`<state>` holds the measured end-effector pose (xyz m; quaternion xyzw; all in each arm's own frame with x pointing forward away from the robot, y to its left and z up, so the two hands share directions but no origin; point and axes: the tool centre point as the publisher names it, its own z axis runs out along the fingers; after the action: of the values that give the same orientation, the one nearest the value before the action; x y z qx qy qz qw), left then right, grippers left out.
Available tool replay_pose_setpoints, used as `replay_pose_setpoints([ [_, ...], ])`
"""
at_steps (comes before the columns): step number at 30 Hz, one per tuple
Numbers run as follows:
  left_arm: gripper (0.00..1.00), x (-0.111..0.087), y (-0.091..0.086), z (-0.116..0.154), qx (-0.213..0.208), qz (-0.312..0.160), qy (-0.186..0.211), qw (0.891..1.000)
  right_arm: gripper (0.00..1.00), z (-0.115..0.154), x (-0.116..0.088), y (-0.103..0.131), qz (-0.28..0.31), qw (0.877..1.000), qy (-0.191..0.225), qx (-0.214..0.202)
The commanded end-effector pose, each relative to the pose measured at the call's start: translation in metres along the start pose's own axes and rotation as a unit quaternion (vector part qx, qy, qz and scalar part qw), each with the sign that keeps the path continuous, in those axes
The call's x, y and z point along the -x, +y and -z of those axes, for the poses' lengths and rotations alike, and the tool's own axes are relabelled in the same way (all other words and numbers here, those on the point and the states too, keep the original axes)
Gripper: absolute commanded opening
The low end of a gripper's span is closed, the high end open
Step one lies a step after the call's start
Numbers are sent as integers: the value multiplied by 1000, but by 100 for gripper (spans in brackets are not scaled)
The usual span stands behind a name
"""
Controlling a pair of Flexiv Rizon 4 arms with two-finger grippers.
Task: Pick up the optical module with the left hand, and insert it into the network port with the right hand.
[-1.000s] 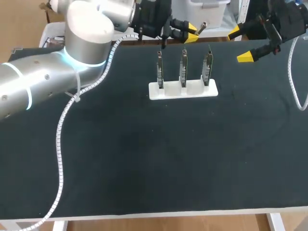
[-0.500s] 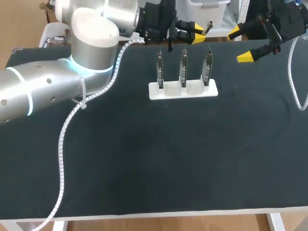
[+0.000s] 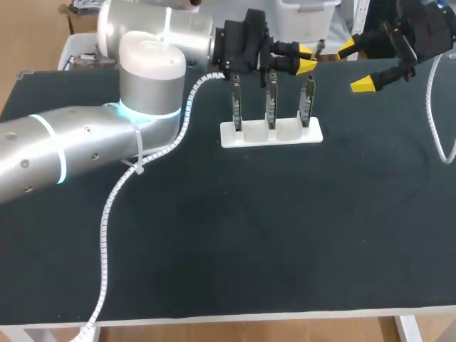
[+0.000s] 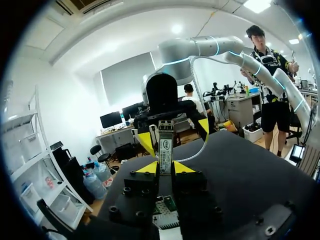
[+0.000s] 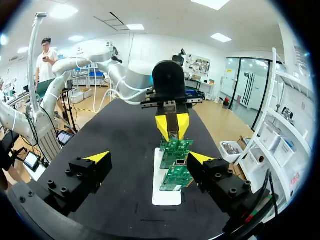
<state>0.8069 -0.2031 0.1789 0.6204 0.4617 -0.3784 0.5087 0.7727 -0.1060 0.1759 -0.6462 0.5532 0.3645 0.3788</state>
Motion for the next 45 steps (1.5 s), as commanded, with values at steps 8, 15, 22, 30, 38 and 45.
replay_pose_setpoints([
  [8,0,4,7,-10,-1,6,0,1000,100,0,0,0,0,1000,0,-1],
  [15,0,9,2,-16,9,10,-2,1000,100,0,0,0,0,1000,0,-1],
  [22,0,13,-7,-21,24,11,-8,1000,100,0,0,0,0,1000,0,-1],
  [30,0,16,-23,-12,44,20,0,999,100,0,0,0,0,1000,0,-1],
  [38,0,12,-26,-12,45,23,-7,999,100,0,0,0,0,1000,0,-1],
  [45,0,6,-20,-18,39,20,-17,999,100,0,0,0,0,1000,0,-1],
])
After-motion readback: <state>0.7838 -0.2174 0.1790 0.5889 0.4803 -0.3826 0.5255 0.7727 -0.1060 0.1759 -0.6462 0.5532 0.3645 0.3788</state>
